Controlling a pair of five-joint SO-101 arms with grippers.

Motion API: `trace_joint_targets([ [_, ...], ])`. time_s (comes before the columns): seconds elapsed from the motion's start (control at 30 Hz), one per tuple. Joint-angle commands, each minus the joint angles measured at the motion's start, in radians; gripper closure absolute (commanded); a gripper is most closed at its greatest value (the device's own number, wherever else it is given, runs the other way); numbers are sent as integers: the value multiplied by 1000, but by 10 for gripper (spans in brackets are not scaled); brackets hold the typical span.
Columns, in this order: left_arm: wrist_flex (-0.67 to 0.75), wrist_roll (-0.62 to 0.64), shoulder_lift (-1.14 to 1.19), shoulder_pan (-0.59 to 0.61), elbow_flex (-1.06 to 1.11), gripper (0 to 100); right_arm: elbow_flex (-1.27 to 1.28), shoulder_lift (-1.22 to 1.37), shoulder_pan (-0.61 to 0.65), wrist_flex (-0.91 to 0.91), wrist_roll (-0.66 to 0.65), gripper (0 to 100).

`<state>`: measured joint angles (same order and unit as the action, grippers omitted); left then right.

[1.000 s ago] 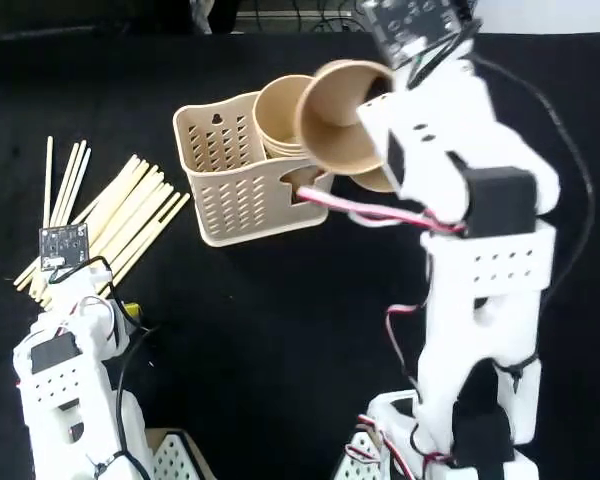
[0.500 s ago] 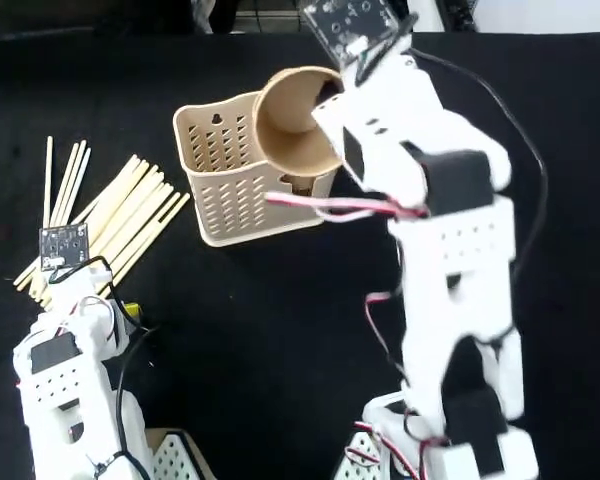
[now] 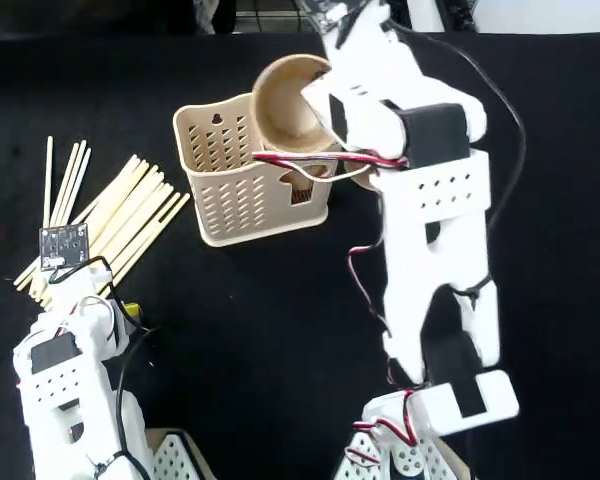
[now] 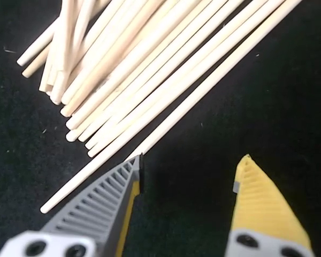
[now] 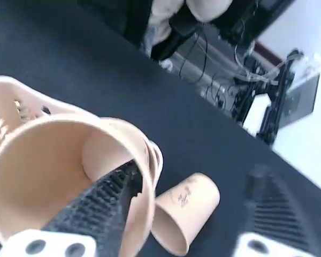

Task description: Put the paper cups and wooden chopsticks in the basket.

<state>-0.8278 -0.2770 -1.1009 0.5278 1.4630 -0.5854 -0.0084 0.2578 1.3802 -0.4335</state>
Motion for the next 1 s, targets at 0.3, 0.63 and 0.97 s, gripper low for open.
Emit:
trace_joint_targets([
  [0.3, 15, -12, -9, -8, -5, 722, -344, 268, 29, 6, -6, 666],
  [0.63, 15, -12, -9, -8, -5, 722, -630, 300, -43, 310, -71, 666],
  [0.97, 15, -12, -9, -7, -4, 722, -535, 240, -167, 385, -100, 725],
])
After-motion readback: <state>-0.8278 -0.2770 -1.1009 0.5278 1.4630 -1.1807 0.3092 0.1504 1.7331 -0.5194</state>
